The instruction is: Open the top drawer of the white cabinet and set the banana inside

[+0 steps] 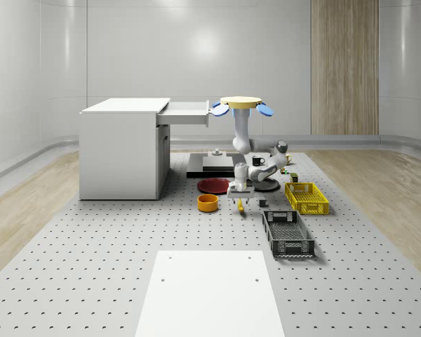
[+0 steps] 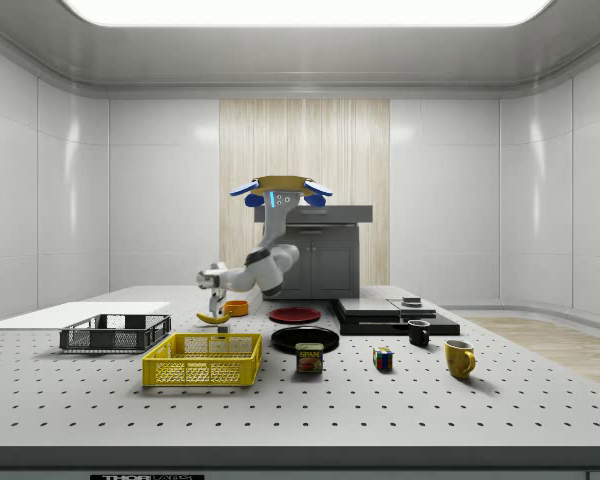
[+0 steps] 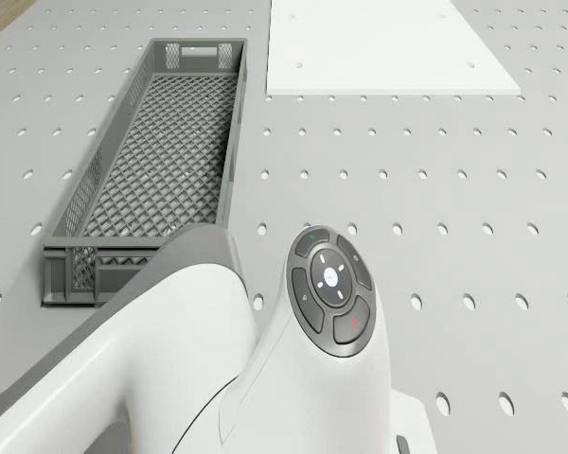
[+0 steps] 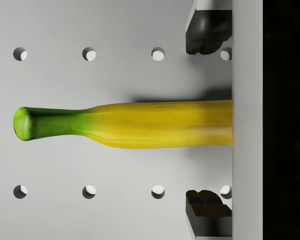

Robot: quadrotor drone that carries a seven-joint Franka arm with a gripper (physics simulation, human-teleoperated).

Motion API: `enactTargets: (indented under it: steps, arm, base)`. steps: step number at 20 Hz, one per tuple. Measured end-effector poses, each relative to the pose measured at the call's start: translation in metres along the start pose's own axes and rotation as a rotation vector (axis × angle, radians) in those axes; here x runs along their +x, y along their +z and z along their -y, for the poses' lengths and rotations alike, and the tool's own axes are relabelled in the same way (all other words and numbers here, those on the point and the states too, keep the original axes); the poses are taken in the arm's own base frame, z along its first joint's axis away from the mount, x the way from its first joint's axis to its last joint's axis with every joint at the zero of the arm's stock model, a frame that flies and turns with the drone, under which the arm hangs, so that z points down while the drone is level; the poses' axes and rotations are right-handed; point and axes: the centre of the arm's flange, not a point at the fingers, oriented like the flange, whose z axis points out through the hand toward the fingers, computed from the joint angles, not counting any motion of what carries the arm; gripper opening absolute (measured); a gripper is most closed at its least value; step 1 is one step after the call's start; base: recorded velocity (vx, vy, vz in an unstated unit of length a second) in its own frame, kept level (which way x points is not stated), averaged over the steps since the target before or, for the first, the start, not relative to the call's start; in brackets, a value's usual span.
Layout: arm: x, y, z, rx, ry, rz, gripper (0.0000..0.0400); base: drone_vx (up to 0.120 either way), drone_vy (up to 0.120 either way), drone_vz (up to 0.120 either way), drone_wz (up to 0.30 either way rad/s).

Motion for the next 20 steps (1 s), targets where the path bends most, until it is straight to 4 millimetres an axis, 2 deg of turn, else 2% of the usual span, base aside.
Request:
enactTargets:
  steps: [7, 20]
  arm:
    - [0.008, 0.002, 0.008, 0.0, 0.0, 0.0, 0.04]
    - [0.012, 0.024, 0.012, 0.0, 0.0, 0.0, 0.04]
  base:
    - [0.0, 0.0, 0.0, 0.0]
    - [0.0, 0.0, 0.0, 0.0]
